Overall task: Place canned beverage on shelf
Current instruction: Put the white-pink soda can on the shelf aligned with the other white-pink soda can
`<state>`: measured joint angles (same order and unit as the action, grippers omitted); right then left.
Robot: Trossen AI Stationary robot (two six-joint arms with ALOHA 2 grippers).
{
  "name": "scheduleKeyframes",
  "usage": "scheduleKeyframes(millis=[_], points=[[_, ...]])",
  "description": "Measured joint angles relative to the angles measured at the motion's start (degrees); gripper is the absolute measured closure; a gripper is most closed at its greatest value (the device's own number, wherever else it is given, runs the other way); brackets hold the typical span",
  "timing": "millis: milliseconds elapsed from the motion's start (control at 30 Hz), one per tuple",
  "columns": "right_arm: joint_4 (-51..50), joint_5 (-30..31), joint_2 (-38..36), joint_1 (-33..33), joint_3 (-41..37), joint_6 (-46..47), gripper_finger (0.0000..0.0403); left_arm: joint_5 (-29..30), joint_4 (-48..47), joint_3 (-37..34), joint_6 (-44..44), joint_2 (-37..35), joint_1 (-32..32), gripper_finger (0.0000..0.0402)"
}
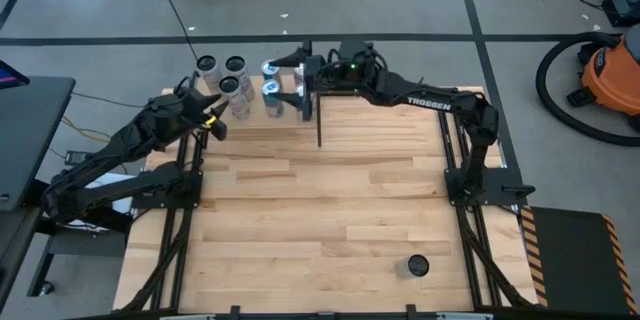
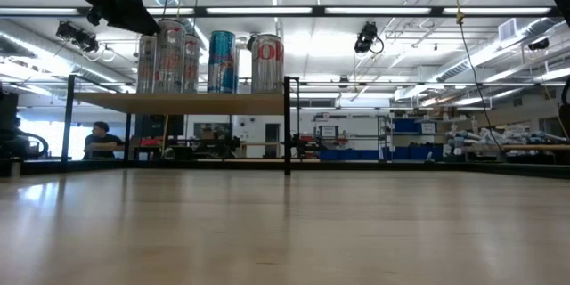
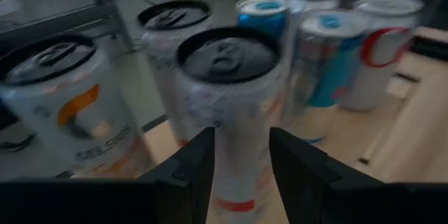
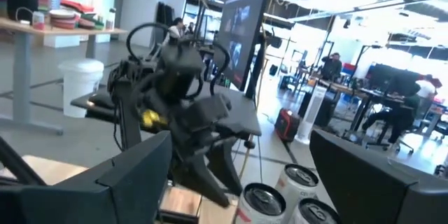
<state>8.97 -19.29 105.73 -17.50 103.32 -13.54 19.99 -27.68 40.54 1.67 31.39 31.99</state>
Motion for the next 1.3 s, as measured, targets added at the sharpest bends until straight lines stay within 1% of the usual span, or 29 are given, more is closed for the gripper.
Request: scheduleKeyframes(millis=[133, 200, 267, 300, 367, 500, 633, 667, 733, 800, 900, 967, 1100, 1200, 1300], points=[[-0.40, 0.00, 0.04, -0.78, 0.76, 0.17, 0.0053, -4.52, 0.00, 3.26, 0.01, -0.03, -0.03, 0.0258], [0.20, 0.00, 0.15, -1.31, 0.90, 0.58, 0.0053, -4.74, -0.59, 5.19, -0.53, -0.03, -0.01, 0.0258], [2.37, -0.39, 1.68, -1.84, 1.78, 2.10, 0.0053, -4.72, -1.39, 7.25, -1.13, -0.03, -0.01, 0.0258], [1.62, -1.28, 2.98, -2.24, 3.04, 3.36, 0.0053, -4.72, -1.59, 8.18, -1.12, -0.03, -0.01, 0.0258], [0.61, -2.75, 6.81, -2.79, 7.58, 4.83, 0.0053, -4.72, -2.20, 9.88, -1.18, -0.03, -0.09, 0.0258], [-3.35, -6.37, 14.71, -3.81, 19.47, 7.46, 0.0053, -4.70, -4.06, 12.18, -2.72, -0.03, -0.09, 0.0258], [-9.90, -9.27, 22.09, -4.28, 31.09, 7.05, 0.0053, -4.51, -5.98, 12.46, -3.60, -0.01, -0.03, 0.0258], [-10.08, -9.81, 23.34, -4.36, 31.87, 6.37, 0.0053, -4.10, -6.46, 12.46, -3.60, 0.07, -0.03, 0.0258], [-5.84, -10.79, 24.03, -4.44, 29.56, 5.15, 0.0053, -3.12, -8.58, 12.46, -3.60, 0.10, -0.01, 0.0258], [-4.13, -11.05, 25.16, -4.76, 29.06, 3.77, 0.0053, -1.54, -11.20, 12.46, -3.60, 0.40, 0.08, 0.0258], [-3.23, -10.99, 27.02, -5.56, 29.23, 3.43, 0.0053, 2.31, -14.25, 12.19, -3.54, 0.68, 0.10, 0.0258], [-2.97, -10.75, 28.53, -6.14, 29.15, 3.83, 0.0053, 3.72, -13.69, 11.06, -3.46, 0.76, 0.43, 0.0258], [-1.74, -10.36, 30.41, -6.55, 29.02, 3.98, 0.0053, 3.74, -11.85, 8.21, -3.80, 2.86, 1.65, 0.0258], [-1.80, -10.61, 30.42, -6.54, 29.06, 3.93, 0.0053, 3.77, -8.67, 6.10, -4.35, 5.16, 3.09, 0.0258], [-3.56, -10.58, 30.42, -6.54, 29.08, 3.46, 0.0053, 3.78, -7.78, 5.88, -4.38, 7.03, 4.59, 0.0258]])
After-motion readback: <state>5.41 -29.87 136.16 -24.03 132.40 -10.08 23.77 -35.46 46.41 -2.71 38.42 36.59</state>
